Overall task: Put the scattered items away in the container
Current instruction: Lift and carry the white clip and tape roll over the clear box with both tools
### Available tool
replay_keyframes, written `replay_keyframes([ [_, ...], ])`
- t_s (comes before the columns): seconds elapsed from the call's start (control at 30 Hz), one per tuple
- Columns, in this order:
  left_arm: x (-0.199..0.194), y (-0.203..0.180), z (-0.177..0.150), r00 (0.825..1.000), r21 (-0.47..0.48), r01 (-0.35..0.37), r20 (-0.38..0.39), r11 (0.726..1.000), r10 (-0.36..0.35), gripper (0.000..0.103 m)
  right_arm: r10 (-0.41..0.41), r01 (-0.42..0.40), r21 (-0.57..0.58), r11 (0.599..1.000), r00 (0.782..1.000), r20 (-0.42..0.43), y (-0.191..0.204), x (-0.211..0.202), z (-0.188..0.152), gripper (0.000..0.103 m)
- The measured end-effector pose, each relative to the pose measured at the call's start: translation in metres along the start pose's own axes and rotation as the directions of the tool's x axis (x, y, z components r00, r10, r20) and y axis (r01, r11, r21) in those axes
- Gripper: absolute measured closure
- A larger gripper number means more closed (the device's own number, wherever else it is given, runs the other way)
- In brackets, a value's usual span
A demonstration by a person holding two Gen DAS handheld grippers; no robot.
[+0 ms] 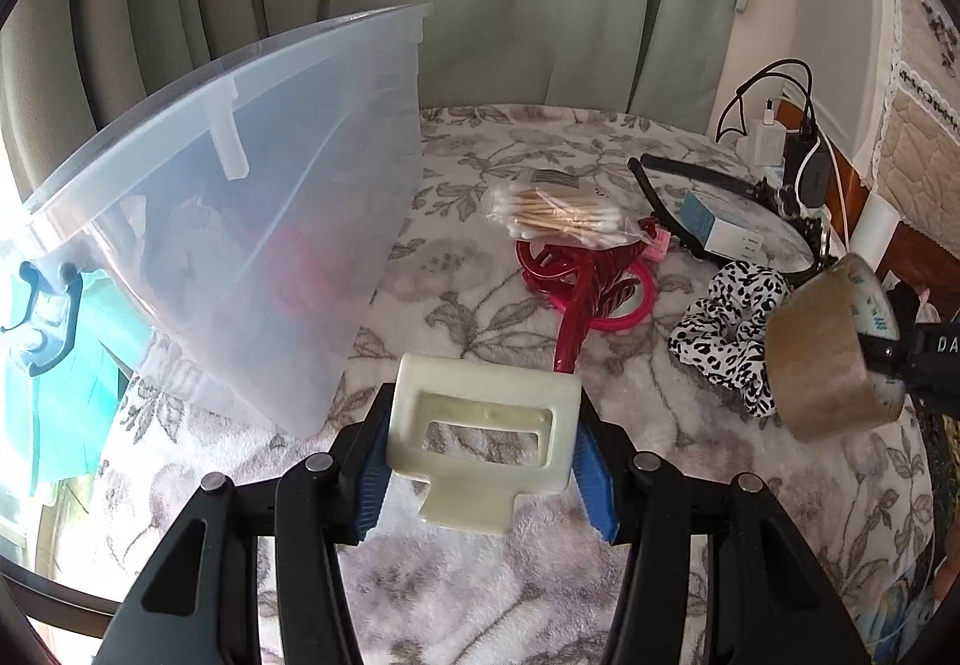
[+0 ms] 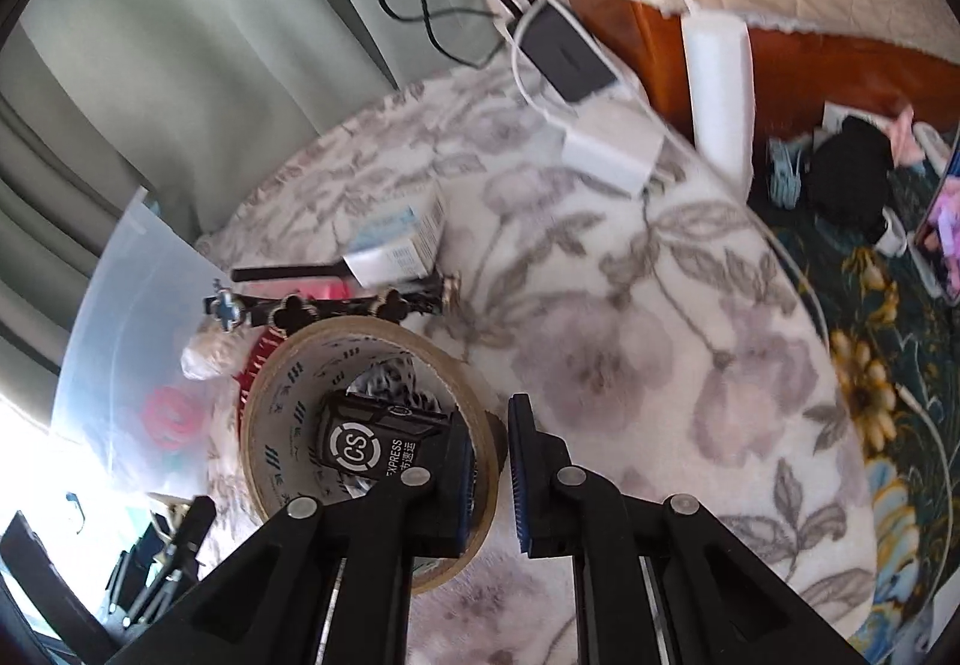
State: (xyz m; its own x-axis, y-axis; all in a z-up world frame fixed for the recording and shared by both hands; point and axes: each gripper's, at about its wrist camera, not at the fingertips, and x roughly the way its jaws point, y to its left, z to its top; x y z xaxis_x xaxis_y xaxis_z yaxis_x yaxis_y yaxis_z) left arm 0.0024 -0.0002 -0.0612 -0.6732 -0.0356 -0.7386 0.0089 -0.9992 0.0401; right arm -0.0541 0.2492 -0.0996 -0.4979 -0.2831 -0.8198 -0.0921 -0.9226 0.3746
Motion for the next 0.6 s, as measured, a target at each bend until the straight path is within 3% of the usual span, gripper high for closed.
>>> replay_keyframes([
  [0.17,0.006,-0.010,-0.005,1.000,-0.009,0.012,-0.009,1.000,-0.012,0.048,0.005,-0.003,-0.043,0.999,0.999,0.045,0.001,-0.008,0.003,0.093],
  [0.23,0.014,-0.014,-0.006,1.000,-0.003,0.009,-0.021,1.000,-0.010,0.048,-0.038,0.037,-0.068,0.997,0.999,-0.011,0.004,0.005,0.001,0.093],
  [0.3,0.025,-0.020,-0.005,0.999,-0.002,0.004,-0.031,1.000,-0.005,0.048,0.002,-0.003,-0.043,0.999,1.000,-0.024,0.001,0.009,-0.004,0.092],
  [0.47,0.055,-0.021,-0.003,0.998,-0.044,0.000,-0.065,0.999,-0.003,0.048,0.004,-0.005,-0.064,0.998,1.000,-0.016,0.001,0.005,-0.002,0.091],
  [0.6,0.072,-0.031,-0.002,0.996,-0.042,0.013,-0.082,0.999,-0.016,0.048,-0.010,0.005,-0.075,0.997,0.998,-0.060,0.004,0.010,-0.001,0.089],
])
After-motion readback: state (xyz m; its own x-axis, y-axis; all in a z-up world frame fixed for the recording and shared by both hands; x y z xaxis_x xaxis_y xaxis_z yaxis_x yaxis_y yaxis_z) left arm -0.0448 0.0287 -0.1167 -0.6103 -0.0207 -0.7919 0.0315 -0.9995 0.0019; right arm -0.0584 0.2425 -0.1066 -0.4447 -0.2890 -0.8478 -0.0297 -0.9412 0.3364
